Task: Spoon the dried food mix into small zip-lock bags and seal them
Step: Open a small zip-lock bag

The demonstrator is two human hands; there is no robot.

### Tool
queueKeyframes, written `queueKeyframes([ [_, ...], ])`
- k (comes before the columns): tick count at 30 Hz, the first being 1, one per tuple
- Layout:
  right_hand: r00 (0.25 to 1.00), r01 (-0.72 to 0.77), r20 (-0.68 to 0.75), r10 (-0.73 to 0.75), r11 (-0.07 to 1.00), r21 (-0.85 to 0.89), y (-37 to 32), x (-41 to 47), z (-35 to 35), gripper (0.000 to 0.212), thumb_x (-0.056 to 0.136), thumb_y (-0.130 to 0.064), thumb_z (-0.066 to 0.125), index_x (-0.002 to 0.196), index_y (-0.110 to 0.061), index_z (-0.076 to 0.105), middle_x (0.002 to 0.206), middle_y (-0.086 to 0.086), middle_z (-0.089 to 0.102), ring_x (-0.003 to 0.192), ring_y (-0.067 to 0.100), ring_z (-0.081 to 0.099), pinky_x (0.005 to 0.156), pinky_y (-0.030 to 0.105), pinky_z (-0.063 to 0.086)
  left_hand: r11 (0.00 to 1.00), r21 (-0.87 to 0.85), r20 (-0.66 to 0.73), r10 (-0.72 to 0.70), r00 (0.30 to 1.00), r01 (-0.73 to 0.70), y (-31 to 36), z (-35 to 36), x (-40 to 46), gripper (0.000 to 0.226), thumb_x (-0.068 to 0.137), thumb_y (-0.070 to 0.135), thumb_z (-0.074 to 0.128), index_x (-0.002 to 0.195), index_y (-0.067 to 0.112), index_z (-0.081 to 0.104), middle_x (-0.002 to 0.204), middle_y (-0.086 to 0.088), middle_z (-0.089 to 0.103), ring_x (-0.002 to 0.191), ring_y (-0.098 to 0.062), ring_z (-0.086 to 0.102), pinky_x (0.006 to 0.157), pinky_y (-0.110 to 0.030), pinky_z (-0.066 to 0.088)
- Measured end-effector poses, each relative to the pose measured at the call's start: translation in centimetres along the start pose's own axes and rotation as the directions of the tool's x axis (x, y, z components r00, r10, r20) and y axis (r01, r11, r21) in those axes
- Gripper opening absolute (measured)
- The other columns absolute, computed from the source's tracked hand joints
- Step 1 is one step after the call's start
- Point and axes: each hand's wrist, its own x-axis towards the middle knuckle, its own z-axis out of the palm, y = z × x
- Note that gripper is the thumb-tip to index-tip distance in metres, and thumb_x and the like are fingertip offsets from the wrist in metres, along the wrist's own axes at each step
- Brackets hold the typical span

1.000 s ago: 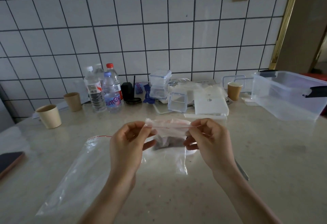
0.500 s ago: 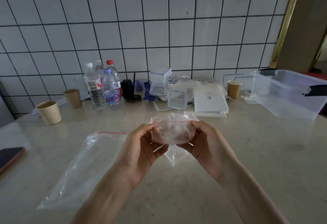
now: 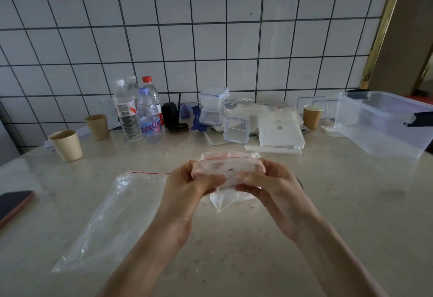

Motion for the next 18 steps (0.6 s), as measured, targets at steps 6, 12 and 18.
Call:
queueKeyframes([
  [6, 0.968, -0.026, -0.251, -0.002, 0.994, -0.108, 0.7, -0.1, 1.8, 0.044, 0.091, 0.003, 0.066, 0.057, -0.024, 0.075, 0.068, 0.0, 0.07, 0.067, 0.015, 0.066, 0.07, 0.035, 0.06, 0.909, 0.342, -0.171, 0.308, 0.936, -0.237, -0.6, 0.6, -0.2, 0.024, 0.077, 0.027, 0.083, 0.078, 0.013, 0.064, 0.077, -0.012, 0.069, 0.077, -0.032, 0.066, 0.072, -0.044, 0.056],
  [12, 0.865, 0.057, -0.485, -0.127, 0.986, -0.157, 0.7, 0.3, 1.1, 0.011, 0.092, 0.007, 0.063, 0.093, -0.004, 0.06, 0.077, 0.011, 0.066, 0.056, 0.022, 0.065, 0.051, 0.034, 0.057, 0.779, 0.49, -0.144, 0.515, 0.845, -0.391, -0.9, 0.0, 0.0, 0.015, 0.09, 0.008, 0.076, 0.09, 0.019, 0.066, 0.083, 0.006, 0.069, 0.078, -0.015, 0.067, 0.066, -0.031, 0.058],
  [18, 0.845, 0.055, -0.486, -0.222, 0.941, -0.335, 0.8, 0.3, 0.7, 0.013, 0.088, -0.004, 0.08, 0.085, -0.006, 0.067, 0.066, 0.0, 0.066, 0.054, 0.02, 0.068, 0.045, 0.033, 0.056, 0.826, 0.481, -0.223, 0.44, 0.87, -0.295, -0.9, -1.0, 0.5, 0.018, 0.09, 0.02, 0.079, 0.088, 0.017, 0.062, 0.08, 0.004, 0.069, 0.07, -0.016, 0.071, 0.057, -0.039, 0.062],
])
